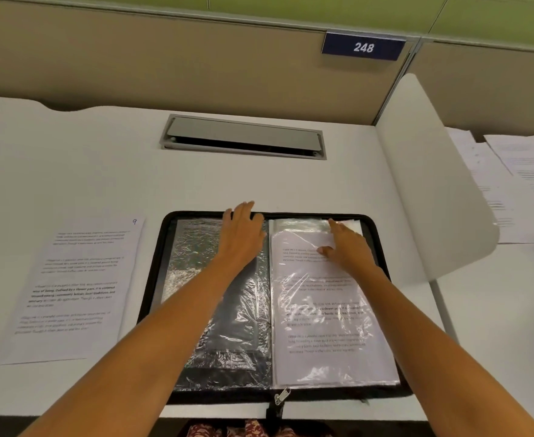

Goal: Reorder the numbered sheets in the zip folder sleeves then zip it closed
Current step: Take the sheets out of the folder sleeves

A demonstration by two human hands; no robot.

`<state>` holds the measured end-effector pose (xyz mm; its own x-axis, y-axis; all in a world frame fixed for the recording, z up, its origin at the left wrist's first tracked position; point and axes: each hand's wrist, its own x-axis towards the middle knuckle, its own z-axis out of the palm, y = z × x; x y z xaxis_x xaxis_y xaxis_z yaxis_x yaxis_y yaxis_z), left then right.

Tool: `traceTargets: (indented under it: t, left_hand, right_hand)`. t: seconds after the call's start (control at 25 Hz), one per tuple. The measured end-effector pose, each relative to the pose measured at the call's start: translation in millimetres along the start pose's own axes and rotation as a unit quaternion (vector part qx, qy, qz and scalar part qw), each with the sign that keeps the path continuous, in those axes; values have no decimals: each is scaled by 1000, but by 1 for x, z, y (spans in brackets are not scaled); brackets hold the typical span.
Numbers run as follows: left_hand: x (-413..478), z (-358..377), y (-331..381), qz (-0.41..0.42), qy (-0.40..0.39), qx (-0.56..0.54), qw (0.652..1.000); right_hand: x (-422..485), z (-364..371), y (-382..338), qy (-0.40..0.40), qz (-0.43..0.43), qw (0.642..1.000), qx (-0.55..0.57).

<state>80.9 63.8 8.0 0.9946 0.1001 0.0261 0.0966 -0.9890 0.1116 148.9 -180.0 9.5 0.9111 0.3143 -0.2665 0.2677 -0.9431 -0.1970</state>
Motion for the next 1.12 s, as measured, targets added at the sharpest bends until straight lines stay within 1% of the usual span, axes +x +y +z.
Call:
traceTargets:
  t: [0.12, 0.28, 0.4, 0.48, 0.56, 0.6, 0.72, 0.76, 0.84, 0.96, 1.04, 1.12]
  left_hand:
    - [4, 5, 25, 39, 4, -53, 998]
    - [17, 3, 54, 87, 2, -82, 993]
    - [27, 2, 69, 112, -1, -84, 990]
    - [32, 2, 72, 123, 1, -91, 988]
    - [34, 4, 72, 132, 7, -87, 987]
    - [33, 5, 72, 137, 12, -78, 987]
    - [28, 10, 69, 153, 29, -49, 987]
    - [25, 12, 68, 158, 32, -43, 986]
    - [22, 17, 66, 168, 31, -35, 985]
    - [17, 24, 65, 174, 38, -35, 983]
    - [15, 26, 65, 178, 46, -41, 982]
    - [13, 26, 66, 177, 54, -49, 982]
  right_hand:
    - [-1, 3, 6, 101, -33, 993, -53]
    - [0, 3, 14, 215, -109, 969, -44]
    - [0, -2, 18, 245, -175, 953, -40]
    - [0, -3, 22, 244, -219, 944, -44]
    - [-2, -4, 26, 230, -256, 937, -52]
    - [-1, -5, 27, 222, -256, 939, -53]
    - [9, -13, 20, 190, -197, 962, -19]
    - [14, -17, 16, 165, -178, 970, -21]
    - [24, -25, 6, 95, -154, 981, -70]
    - [37, -32, -6, -10, -122, 984, -130]
    - [42, -31, -10, -54, -117, 980, -153]
    - [46, -30, -13, -79, -123, 975, -168]
